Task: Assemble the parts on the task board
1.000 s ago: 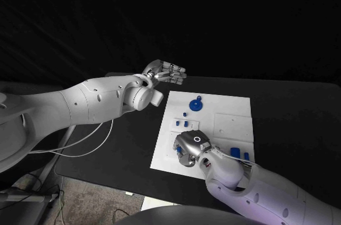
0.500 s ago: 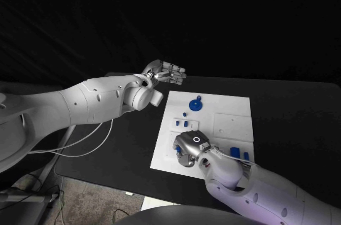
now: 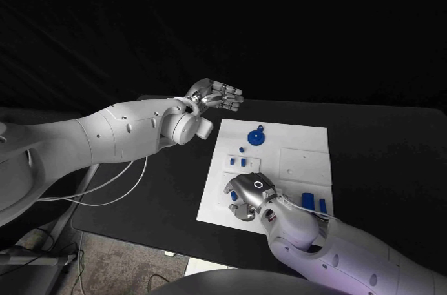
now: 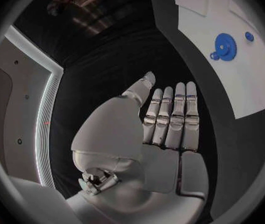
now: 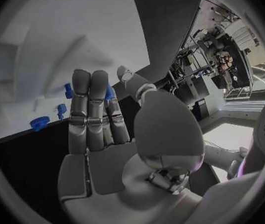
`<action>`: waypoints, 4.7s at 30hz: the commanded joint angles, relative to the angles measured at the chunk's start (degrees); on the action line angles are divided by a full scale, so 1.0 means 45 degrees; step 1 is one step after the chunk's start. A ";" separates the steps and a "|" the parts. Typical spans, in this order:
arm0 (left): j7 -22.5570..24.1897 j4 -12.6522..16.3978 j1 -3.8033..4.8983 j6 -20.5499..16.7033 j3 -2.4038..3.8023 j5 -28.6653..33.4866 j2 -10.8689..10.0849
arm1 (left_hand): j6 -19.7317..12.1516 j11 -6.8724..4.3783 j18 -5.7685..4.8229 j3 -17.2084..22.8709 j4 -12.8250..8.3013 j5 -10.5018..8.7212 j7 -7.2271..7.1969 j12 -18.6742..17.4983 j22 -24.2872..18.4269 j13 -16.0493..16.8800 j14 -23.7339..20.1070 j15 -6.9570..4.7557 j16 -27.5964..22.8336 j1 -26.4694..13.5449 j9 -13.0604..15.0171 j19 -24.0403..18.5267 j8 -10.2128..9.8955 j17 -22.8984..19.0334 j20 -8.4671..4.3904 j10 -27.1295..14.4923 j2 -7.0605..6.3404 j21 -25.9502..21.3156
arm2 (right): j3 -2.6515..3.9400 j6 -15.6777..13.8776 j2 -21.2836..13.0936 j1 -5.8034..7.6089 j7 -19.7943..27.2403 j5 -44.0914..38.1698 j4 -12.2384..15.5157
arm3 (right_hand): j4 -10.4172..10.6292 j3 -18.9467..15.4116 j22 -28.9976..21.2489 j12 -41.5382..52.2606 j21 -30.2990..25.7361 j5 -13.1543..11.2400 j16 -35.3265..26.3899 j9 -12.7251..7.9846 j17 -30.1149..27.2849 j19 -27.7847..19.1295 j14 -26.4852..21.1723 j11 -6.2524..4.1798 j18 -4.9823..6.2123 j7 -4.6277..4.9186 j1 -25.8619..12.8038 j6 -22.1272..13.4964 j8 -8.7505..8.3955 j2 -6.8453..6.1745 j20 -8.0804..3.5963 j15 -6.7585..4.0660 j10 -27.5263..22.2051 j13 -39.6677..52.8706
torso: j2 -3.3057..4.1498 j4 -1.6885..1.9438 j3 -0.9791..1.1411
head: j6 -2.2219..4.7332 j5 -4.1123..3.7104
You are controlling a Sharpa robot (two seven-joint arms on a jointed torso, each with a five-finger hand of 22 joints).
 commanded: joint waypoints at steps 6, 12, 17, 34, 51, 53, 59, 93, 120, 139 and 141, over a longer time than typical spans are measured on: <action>0.0016 -0.0005 0.0006 0.0206 0.0005 0.0023 0.0006 | -0.0019 0.0010 0.0079 -0.0082 0.0005 -0.0054 0.0047 0.0015 -0.0010 -0.0007 -0.0069 -0.0015 -0.0051 -0.0007 0.0016 -0.0055 0.0034 -0.0018 0.0054 -0.0076 0.0075 0.0054 | 0.0001 -0.1744 -0.0116 -0.0009 0.0302 0.0476 0.0221 | 0.0073 -0.0118 -0.0049 0.0015 -0.0166 -0.0071 0.0105 -0.0018 -0.0145 0.0196 -0.0070 0.0029 0.0211 0.0036 0.0090 -0.0135 -0.0068 -0.0147 0.0009 0.0054 -0.0082 -0.0009 | 0.0003 0.0002 -0.0002 | -0.0003 -0.0003; 0.0007 -0.0014 0.0006 0.0218 0.0004 0.0017 0.0003 | -0.0033 0.0017 0.0085 -0.0143 0.0014 -0.0064 0.0052 0.0018 -0.0062 -0.0006 -0.0082 -0.0010 -0.0053 0.0012 0.0017 -0.0033 0.0036 -0.0018 0.0063 -0.0099 0.0078 0.0025 | 0.0066 -0.2306 -0.0380 -0.0009 0.0535 0.1114 0.0578 | 0.0145 -0.0169 -0.0049 0.0028 -0.0204 -0.0049 0.0177 -0.0018 -0.0203 0.0296 -0.0009 -0.0023 0.0195 0.0015 0.0031 -0.0176 -0.0070 -0.0123 -0.0008 0.0025 0.0129 -0.0013 | -0.0004 -0.0008 -0.0007 | 0.0041 -0.0040; 0.0048 -0.0048 0.0006 0.0265 0.0002 0.0009 -0.0011 | -0.0033 0.0017 0.0085 -0.0143 0.0014 -0.0064 0.0052 0.0018 -0.0062 -0.0006 -0.0082 -0.0010 -0.0053 0.0012 0.0017 -0.0033 0.0036 -0.0018 0.0063 -0.0099 0.0078 0.0025 | 0.0508 -0.2423 -0.0908 -0.0001 0.0746 0.2122 0.1073 | 0.0225 -0.0050 0.0004 0.0050 -0.0189 0.0154 0.0285 -0.0017 -0.0209 0.0397 0.0095 -0.0276 0.0045 0.0154 -0.0354 -0.0078 -0.0067 0.0077 -0.0124 -0.0107 0.1187 -0.0024 | -0.0016 -0.0026 -0.0025 | 0.0288 -0.0260; 0.0972 -0.0014 -0.0200 0.0504 -0.0010 0.0165 -0.0548 | 0.0012 -0.0172 -0.0021 0.0018 -0.0033 -0.0011 -0.0080 0.0002 -0.0078 -0.0012 0.0242 -0.0184 -0.0038 -0.0088 0.0016 0.0035 0.0032 -0.0005 -0.0069 0.0211 0.0080 0.0067 | 0.2211 0.1782 -0.4502 0.1829 -0.0002 0.8556 0.1993 | 0.1219 -0.1645 0.1275 0.3016 0.3039 0.0072 0.0949 0.0036 0.0641 0.0601 0.0271 -0.1730 -0.1141 -0.0296 -0.1336 0.1130 -0.0060 0.1407 -0.1141 -0.1001 0.5061 0.3838 | -0.0400 -0.0414 -0.0159 | 0.1349 -0.1671; 0.1541 0.0966 -0.0978 0.0217 -0.0022 0.0416 -0.1524 | -0.0031 -0.0393 -0.0128 -0.0736 0.0161 0.0571 -0.0213 -0.0034 -0.0090 -0.0011 0.0979 -0.0365 -0.0043 -0.0481 0.0019 0.0300 0.0038 0.0004 -0.0240 0.0754 -0.0027 0.0242 | 0.2050 0.5068 -0.5820 0.2489 -0.3790 1.2133 0.1420 | 0.2436 -0.1173 0.2200 0.8977 0.7101 -0.0023 0.3261 0.0765 0.6282 0.0495 0.0059 -0.1800 -0.0940 -0.0358 -0.2348 0.0889 -0.0051 0.1336 -0.1000 -0.0980 0.4341 1.3686 | -0.0997 -0.0553 -0.0876 | 0.0867 -0.2323; 0.1566 0.1064 -0.1089 0.0183 -0.0023 0.0472 -0.1579 | -0.0041 -0.0392 -0.0152 -0.1087 0.0167 0.0451 -0.0207 -0.0029 -0.0165 -0.0008 0.1023 -0.0376 -0.0043 -0.0421 0.0019 0.0340 0.0038 0.0003 -0.0255 0.0766 0.0097 0.0227 | 0.1839 0.5110 -0.5749 0.2492 -0.3963 1.2199 0.1327 | 0.2547 -0.1193 0.2191 0.8872 0.7220 -0.0143 0.3208 0.0793 0.6521 0.0436 0.0104 -0.1775 -0.0934 -0.0325 -0.2496 0.0817 -0.0047 0.1269 -0.0996 -0.0974 0.4415 1.3906 | -0.1053 -0.0549 -0.0974 | 0.0804 -0.2336; 0.1632 0.1245 -0.1342 0.0129 -0.0023 0.0643 -0.1635 | -0.0081 -0.0391 -0.0165 -0.1625 0.0117 0.0291 -0.0216 -0.0029 -0.0328 -0.0008 0.1011 -0.0364 -0.0046 -0.0385 0.0018 0.0397 0.0035 0.0002 -0.0247 0.0770 0.0281 0.0195 | 0.1292 0.4987 -0.5415 0.2488 -0.4306 1.2184 0.1048 | 0.2791 -0.1241 0.2206 0.8812 0.7474 -0.0202 0.3221 0.0827 0.6961 0.0388 0.0187 -0.1769 -0.0935 -0.0326 -0.2694 0.0780 -0.0050 0.1107 -0.0987 -0.0967 0.4531 1.4266 | -0.1219 -0.0573 -0.1325 | 0.0650 -0.2339; 0.1541 0.1660 -0.1540 0.0148 -0.0070 0.0880 -0.1726 | -0.0219 -0.0305 -0.0082 -0.2479 -0.0062 0.0266 -0.0199 -0.0028 -0.0835 -0.0006 0.0607 -0.0214 -0.0052 -0.0435 0.0017 0.0374 0.0033 -0.0005 -0.0093 0.0580 0.0540 0.0131 | -0.0063 0.5060 -0.3399 0.2163 -0.4671 1.0489 -0.0604 | 0.3759 -0.1576 0.2288 0.9048 0.8167 -0.0322 0.3430 0.0607 0.7898 0.0329 0.0301 -0.1735 -0.1018 -0.0280 -0.3420 0.0538 -0.0043 0.0518 -0.1038 -0.0969 0.4643 1.4916 | -0.1284 -0.0529 -0.1748 | 0.0330 -0.2311; 0.1374 0.1758 -0.1538 0.0619 -0.0133 0.1099 -0.1672 | -0.0245 -0.0192 -0.0068 -0.2601 0.0003 0.0257 -0.0106 -0.0022 -0.1021 -0.0004 0.0450 -0.0153 -0.0051 -0.0405 0.0016 0.0326 0.0035 -0.0004 -0.0029 0.0420 0.0606 0.0088 | -0.0414 0.4335 -0.2312 0.1740 -0.4383 0.9844 -0.1320 | 0.3963 -0.1639 0.2301 0.9075 0.8285 -0.0321 0.3373 0.0615 0.8114 0.0319 0.0352 -0.1748 -0.1020 -0.0303 -0.3156 0.0627 -0.0033 0.0532 -0.1039 -0.0975 0.4657 1.5031 | -0.1286 -0.0536 -0.1739 | 0.0201 -0.2422; 0.1343 0.1739 -0.1538 0.0576 -0.0149 0.1105 -0.1689 | -0.0428 -0.0176 -0.0056 -0.2615 -0.0060 0.0391 -0.0097 -0.0023 -0.1118 -0.0004 0.0449 -0.0154 -0.0052 -0.0319 0.0014 0.0353 0.0033 -0.0006 -0.0030 0.0391 0.0579 0.0106 | -0.0472 0.3385 -0.2251 0.1585 -0.4276 1.0214 -0.1737 | -0.0411 -0.0505 0.2305 0.9120 0.8364 0.3988 0.3269 0.0442 0.7999 0.0260 0.0353 -0.1821 -0.1003 -0.0285 -0.3063 0.0868 -0.0048 0.2016 -0.1000 -0.0973 0.4449 1.4935 | -0.1293 -0.0540 -0.1701 | 0.0087 -0.2309; 0.1345 0.1732 -0.1537 0.0569 -0.0150 0.1105 -0.1701 | -0.0428 -0.0176 -0.0056 -0.2615 -0.0060 0.0391 -0.0097 -0.0023 -0.1118 -0.0004 0.0449 -0.0154 -0.0052 -0.0319 0.0014 0.0353 0.0033 -0.0006 -0.0030 0.0391 0.0579 0.0106 | -0.0472 0.3096 -0.2343 0.1585 -0.4266 1.0462 -0.1623 | -0.0530 -0.0486 0.2311 0.9099 0.8398 0.4048 0.3288 0.0467 0.8004 0.0262 0.0360 -0.1839 -0.1006 -0.0316 -0.3051 0.0976 -0.0047 0.2082 -0.0997 -0.0972 0.4450 1.4902 | -0.1293 -0.0534 -0.1700 | 0.0078 -0.2299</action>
